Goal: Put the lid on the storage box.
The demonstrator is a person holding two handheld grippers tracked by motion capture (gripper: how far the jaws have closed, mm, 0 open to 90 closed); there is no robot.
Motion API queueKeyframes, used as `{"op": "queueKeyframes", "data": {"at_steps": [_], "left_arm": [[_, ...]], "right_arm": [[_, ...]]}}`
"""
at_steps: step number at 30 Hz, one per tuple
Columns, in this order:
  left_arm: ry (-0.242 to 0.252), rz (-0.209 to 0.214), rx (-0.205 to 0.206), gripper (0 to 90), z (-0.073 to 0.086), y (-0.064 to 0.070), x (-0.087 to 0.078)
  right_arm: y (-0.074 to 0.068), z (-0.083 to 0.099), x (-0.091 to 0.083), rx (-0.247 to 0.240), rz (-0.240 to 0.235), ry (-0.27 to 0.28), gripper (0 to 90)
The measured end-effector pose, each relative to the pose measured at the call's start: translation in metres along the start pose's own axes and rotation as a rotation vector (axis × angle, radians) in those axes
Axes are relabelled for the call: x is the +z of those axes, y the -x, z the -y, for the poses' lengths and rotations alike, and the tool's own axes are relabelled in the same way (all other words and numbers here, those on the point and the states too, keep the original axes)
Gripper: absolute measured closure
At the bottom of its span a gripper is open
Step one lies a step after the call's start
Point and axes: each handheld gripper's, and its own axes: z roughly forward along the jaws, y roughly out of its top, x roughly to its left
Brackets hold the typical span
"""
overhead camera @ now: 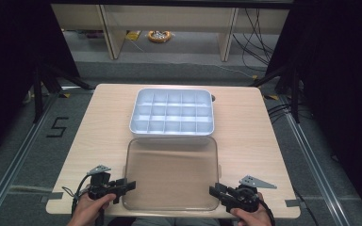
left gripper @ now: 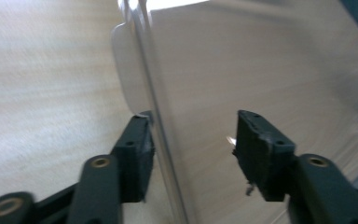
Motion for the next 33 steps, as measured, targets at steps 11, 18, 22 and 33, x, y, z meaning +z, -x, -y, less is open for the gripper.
{"op": "queueKeyframes", "data": {"at_steps": [11, 18, 22, 33], "left_arm": [[0.04, -0.021, 0.07, 57.6, -0.006, 0.007, -0.007], [0.065, -0.037, 0.105, 60.9, -0.014, 0.011, -0.009], [0.087, -0.041, 0.113, 61.8, -0.023, 0.012, -0.012], [0.151, -0.069, 0.125, 62.0, -0.07, 0.016, -0.008]], "right_arm": [[-0.001, -0.001, 0.004, -0.004, 0.092, -0.032, 63.2], [-0.003, -0.011, 0.004, -0.009, 0.122, -0.013, 65.2], [-0.003, -0.017, 0.005, 0.014, 0.111, 0.0, 65.7], [0.003, -0.065, 0.011, -0.063, 0.15, 0.063, 65.6]]}}
